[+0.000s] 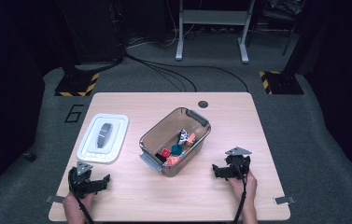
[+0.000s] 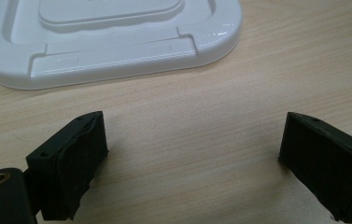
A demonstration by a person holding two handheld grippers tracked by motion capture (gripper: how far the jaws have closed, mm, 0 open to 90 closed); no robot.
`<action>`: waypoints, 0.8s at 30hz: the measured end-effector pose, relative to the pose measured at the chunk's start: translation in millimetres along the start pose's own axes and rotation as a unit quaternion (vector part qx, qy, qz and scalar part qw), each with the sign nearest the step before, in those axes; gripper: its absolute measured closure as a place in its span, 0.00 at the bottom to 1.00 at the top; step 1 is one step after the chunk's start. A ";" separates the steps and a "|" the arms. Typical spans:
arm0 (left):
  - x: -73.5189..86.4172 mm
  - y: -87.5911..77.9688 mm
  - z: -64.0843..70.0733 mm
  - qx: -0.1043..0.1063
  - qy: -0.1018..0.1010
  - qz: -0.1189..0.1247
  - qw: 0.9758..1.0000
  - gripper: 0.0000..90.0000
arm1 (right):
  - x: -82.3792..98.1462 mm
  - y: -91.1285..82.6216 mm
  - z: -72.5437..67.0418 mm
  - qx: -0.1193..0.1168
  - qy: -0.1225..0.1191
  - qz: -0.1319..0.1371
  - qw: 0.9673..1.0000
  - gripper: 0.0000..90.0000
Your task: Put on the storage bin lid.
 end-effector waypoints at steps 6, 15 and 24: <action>-0.1 0.1 0.2 0.000 -0.001 0.001 1.000 0.08 | -0.8 0.6 0.4 0.002 0.000 0.000 1.000 0.00; 1.2 -0.3 2.3 0.014 0.019 -0.018 1.000 0.02 | 2.9 -2.0 2.9 -0.015 -0.019 -0.001 1.000 0.00; -31.0 -4.7 -6.0 0.033 0.007 -0.009 0.999 0.02 | 2.2 -1.5 6.1 -0.036 -0.051 -0.005 0.998 0.00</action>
Point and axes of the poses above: each handheld gripper's, and its own axes: y roughly forward along the jaws, x roughly out of its underside, z roughly to its right, the point moved 8 cm from there along y, roughly forward along the jaws, and after that the axes turned 8 degrees about -z, right-handed, at the moved point
